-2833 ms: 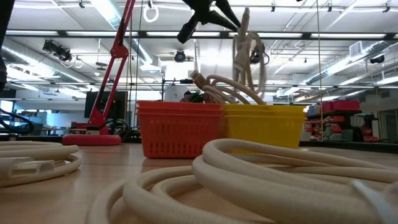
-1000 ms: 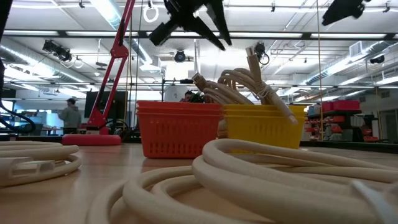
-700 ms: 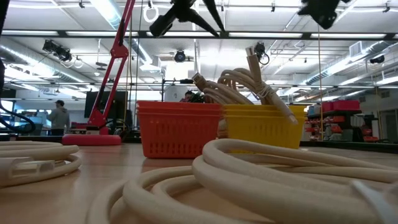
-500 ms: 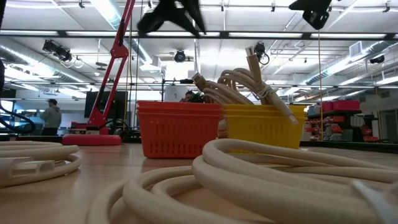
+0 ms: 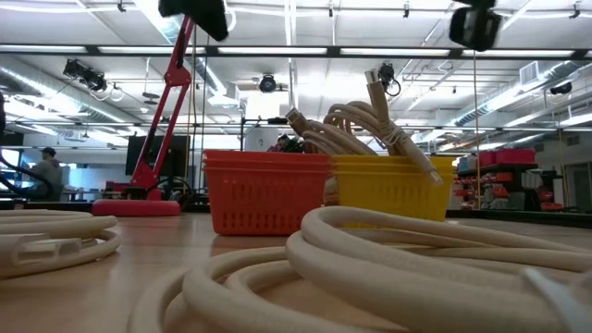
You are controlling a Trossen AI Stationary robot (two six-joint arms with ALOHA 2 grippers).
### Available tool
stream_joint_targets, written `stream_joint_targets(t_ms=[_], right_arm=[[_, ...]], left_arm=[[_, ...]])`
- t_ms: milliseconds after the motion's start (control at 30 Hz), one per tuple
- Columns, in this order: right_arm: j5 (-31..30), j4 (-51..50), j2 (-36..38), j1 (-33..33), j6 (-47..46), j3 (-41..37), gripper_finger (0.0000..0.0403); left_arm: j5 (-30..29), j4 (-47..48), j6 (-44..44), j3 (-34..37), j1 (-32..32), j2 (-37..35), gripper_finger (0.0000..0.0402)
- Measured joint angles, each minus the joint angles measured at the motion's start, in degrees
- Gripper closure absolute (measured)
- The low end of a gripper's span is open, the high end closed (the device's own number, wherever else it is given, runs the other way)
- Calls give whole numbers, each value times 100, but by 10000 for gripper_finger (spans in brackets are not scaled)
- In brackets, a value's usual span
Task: Pick & Place USB Port
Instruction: Put the light brown HDMI cable into the yellow bin
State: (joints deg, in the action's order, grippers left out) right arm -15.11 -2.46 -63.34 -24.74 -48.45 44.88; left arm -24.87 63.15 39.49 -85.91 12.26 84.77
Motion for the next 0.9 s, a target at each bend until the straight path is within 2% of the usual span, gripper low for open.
stream_joint_targets(t_ms=[167, 333, 533, 733, 900], right_arm=[[-1005, 762, -1151, -1020, -1192, 107, 342], [-1334, 876, -2488, -1534, -2024, 824, 360], [-842, 474, -3573, -1701, -2793, 1521, 363], [-415, -567, -3912, -1715, -3420, 1572, 345], [191, -1138, -4033, -1526, -3482, 1576, 315]], left_arm=[[-376, 233, -242, 4, 425, -517, 351], [-461, 309, -267, 269, 867, -893, 351], [-348, 92, 102, 823, 1217, -1153, 351], [-369, -332, 185, 953, 1385, -1172, 351], [-384, -508, 185, 952, 1401, -1172, 351]])
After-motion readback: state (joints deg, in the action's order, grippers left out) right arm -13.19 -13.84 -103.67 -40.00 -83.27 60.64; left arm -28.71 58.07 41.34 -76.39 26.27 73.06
